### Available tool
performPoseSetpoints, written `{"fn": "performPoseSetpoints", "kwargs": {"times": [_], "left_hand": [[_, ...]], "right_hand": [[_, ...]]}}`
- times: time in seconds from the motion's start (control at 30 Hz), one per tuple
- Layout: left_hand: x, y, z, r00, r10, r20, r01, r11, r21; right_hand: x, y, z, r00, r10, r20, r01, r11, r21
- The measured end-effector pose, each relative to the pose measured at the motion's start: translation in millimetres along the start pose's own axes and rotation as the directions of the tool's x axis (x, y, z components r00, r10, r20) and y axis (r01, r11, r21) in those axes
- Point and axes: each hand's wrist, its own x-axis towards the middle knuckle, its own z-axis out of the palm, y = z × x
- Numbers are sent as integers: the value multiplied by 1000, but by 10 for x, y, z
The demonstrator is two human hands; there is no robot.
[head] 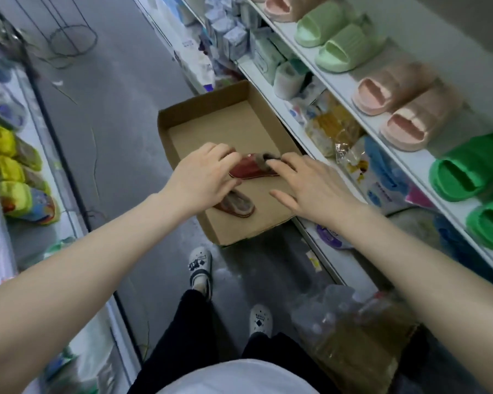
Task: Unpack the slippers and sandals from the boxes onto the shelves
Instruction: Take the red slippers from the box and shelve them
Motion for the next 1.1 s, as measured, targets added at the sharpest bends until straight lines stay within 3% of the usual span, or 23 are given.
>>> {"fn": "performPoseSetpoints", "kwargs": {"times": [0.27,0.43,0.6,0.8,0.9,1.1], "left_hand": [[483,-1268,718,989,31,146,-2,981,-195],[615,-1768,1493,972,75,221,-21,970,-240],[691,-1945,2321,934,105,341,-5,959,-284],[738,-2050,3246,857,116,501,37,958,-285],[791,-2095,3505,850,101,516,51,961,-273],[897,-2080,3644,857,81,509,57,966,-250]], "right_hand": [[1134,-4,740,980,174,101,-184,978,97],[1593,167,1512,924,323,203,-361,914,188],[2025,480,2372,839,441,318,-524,814,250],[2428,728,3157,754,584,302,-655,704,275],[2551,790,3371,726,604,327,-686,671,282],[2713,848,3472,748,606,273,-652,589,478]]}}
